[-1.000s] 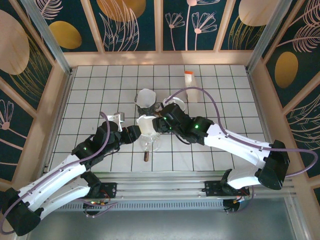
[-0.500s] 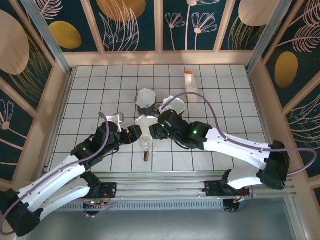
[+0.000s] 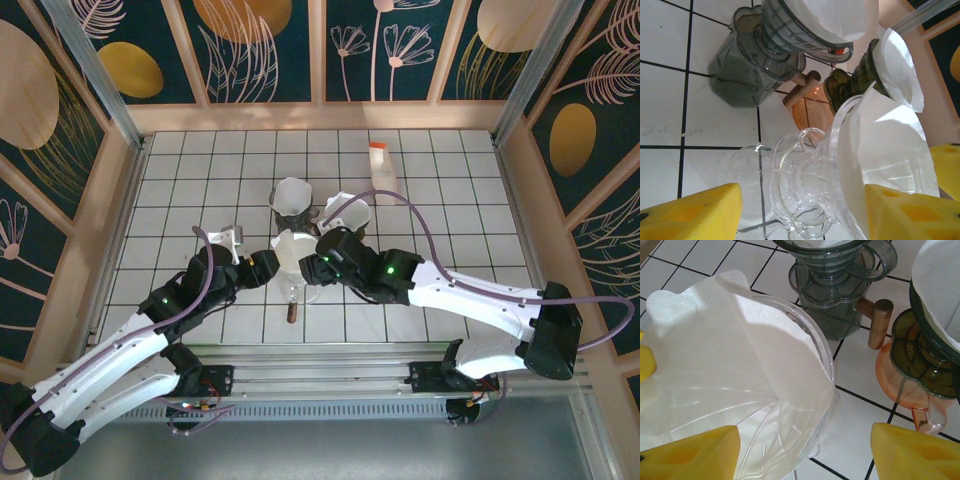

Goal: Place the coffee filter in the dripper

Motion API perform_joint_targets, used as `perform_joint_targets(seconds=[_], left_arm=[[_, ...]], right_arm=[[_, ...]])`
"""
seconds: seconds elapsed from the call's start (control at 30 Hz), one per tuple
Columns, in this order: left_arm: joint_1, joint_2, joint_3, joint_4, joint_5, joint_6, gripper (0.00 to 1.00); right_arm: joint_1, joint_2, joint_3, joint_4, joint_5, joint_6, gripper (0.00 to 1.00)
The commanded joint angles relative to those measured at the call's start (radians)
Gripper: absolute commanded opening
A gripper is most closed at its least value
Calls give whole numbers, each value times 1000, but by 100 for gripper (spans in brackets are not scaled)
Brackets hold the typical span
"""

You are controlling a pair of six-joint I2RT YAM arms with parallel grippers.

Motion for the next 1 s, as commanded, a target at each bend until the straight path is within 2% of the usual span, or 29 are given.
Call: perform_joint_targets(seconds=[0.0, 0.3, 0.5, 0.83, 0.97], left_arm=[[5, -8, 5, -19, -12, -7, 61], [5, -19, -13, -14, -8, -14, 58], [5, -19, -14, -13, -6, -15, 58], [4, -24, -22, -11, -4, -16, 58], [4, -20, -20, -7, -2, -16, 59]], right_arm=[[-2, -30, 33, 15, 43, -10, 70], [-111, 33, 98, 24, -47, -82, 72], [-119, 110, 160, 26, -113, -134, 72], [-161, 169, 194, -1, -43, -97, 71], [-151, 152, 201, -14, -60, -102, 70]])
